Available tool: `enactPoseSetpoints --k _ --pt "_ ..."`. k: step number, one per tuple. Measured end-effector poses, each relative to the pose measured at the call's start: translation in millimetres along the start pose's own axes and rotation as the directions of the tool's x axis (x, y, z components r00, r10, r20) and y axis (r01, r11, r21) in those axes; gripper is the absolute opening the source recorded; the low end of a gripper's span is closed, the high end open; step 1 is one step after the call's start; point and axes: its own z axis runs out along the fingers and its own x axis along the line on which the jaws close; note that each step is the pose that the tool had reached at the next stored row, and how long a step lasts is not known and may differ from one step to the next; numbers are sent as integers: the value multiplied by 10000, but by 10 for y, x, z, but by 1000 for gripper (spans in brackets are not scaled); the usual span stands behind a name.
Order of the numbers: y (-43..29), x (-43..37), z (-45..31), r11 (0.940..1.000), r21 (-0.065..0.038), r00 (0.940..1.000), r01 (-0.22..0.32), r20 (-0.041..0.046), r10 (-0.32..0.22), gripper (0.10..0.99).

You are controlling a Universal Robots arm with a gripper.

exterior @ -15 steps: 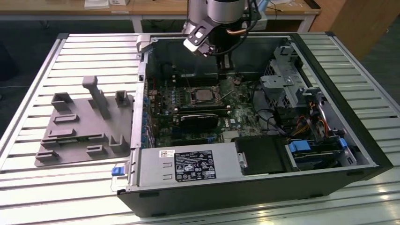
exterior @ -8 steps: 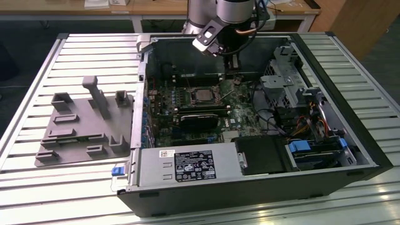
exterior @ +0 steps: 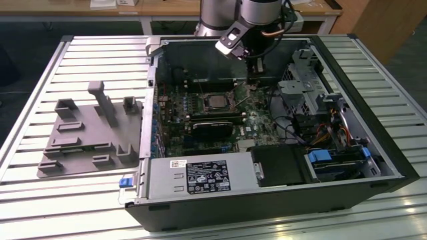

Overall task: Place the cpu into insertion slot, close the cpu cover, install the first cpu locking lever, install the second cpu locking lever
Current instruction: 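Close the cpu cover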

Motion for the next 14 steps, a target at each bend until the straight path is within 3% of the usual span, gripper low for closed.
enactPoseSetpoints --k 8,14 --pt "135 3 13 10000 0 10000 0 0 0 106" --pt "159 4 53 10000 1 10000 -1 2 1 106"
